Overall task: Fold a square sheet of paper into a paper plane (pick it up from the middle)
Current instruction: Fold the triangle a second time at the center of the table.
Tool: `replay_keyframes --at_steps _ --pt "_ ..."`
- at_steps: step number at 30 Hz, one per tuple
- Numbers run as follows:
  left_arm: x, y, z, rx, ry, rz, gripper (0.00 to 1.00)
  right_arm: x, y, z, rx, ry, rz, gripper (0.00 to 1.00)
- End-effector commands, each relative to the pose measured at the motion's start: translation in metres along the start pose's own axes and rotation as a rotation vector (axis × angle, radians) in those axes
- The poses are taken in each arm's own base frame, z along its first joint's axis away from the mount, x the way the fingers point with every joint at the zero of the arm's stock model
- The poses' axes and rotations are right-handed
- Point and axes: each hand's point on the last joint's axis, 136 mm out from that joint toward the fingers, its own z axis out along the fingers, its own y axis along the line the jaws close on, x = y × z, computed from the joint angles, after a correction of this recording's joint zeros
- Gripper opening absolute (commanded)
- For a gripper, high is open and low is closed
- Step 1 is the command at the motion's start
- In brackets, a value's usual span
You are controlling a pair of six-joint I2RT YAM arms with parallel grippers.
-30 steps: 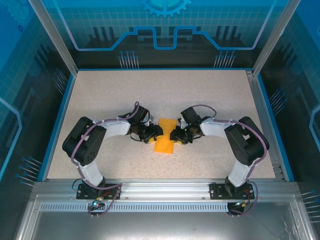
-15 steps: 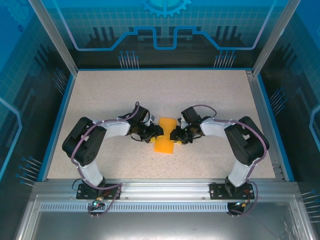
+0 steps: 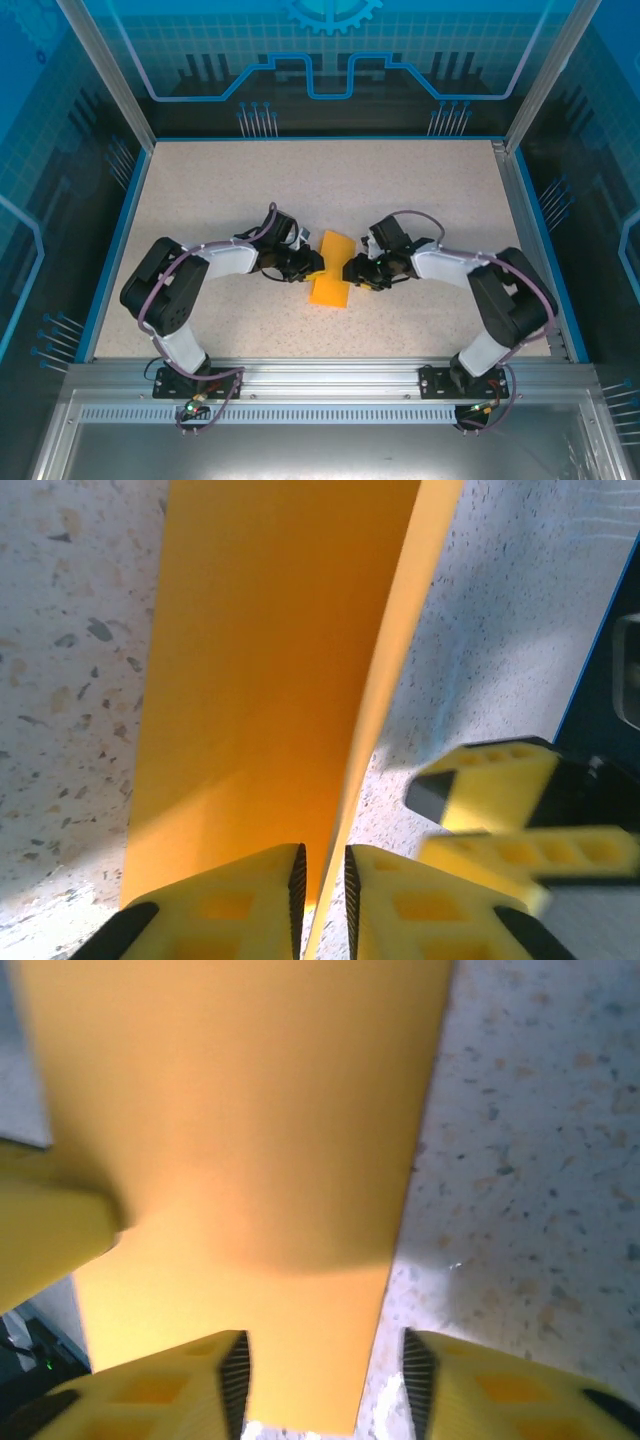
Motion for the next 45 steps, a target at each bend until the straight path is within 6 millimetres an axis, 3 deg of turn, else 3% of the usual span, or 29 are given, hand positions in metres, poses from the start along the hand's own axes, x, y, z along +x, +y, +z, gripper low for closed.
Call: replay_keyframes --at_steps 1,7,9,14,21,26,29,39,41,43,45 --pt "0.006 -0.009 -0.005 0.028 0.011 0.015 0.18 0.0 0.021 -0.023 -0.011 -0.089 -0.136 0.59" --pt "0.004 -0.012 -0.006 0.029 0.011 0.014 0.14 0.021 0.05 -0.03 0.119 -0.209 -0.467 0.57" --pt "0.005 -0.012 -0.006 0.025 0.014 0.011 0.14 0.033 0.061 -0.027 0.173 -0.238 -0.618 0.58" --pt "0.004 -0.014 -0.006 0.029 0.015 0.008 0.13 0.051 0.08 -0.014 0.314 -0.236 -0.795 0.64" --pt "0.005 -0.016 -0.008 0.03 0.02 0.012 0.13 0.05 0.089 0.015 0.58 -0.258 -0.941 0.68" --pt "0.006 -0.016 -0.009 0.026 0.019 0.016 0.13 0.045 0.08 0.021 0.656 -0.289 -0.915 0.67" --pt "0.006 -0.015 -0.008 0.023 0.021 0.015 0.13 0.045 0.077 0.023 0.673 -0.275 -0.916 0.63" --pt "0.003 -0.017 -0.009 0.025 0.014 0.014 0.15 0.044 0.072 0.011 0.62 -0.258 -0.875 0.25" --pt "0.002 -0.018 -0.011 0.018 0.004 0.012 0.25 0.045 0.071 0.01 0.58 -0.238 -0.864 0.17" --pt "0.001 -0.019 -0.016 0.006 -0.017 0.014 0.27 0.044 0.07 0.007 0.541 -0.232 -0.842 0.12" --pt "-0.002 -0.018 -0.023 -0.021 -0.057 0.013 0.42 0.043 0.07 0.008 0.481 -0.207 -0.814 0.05"
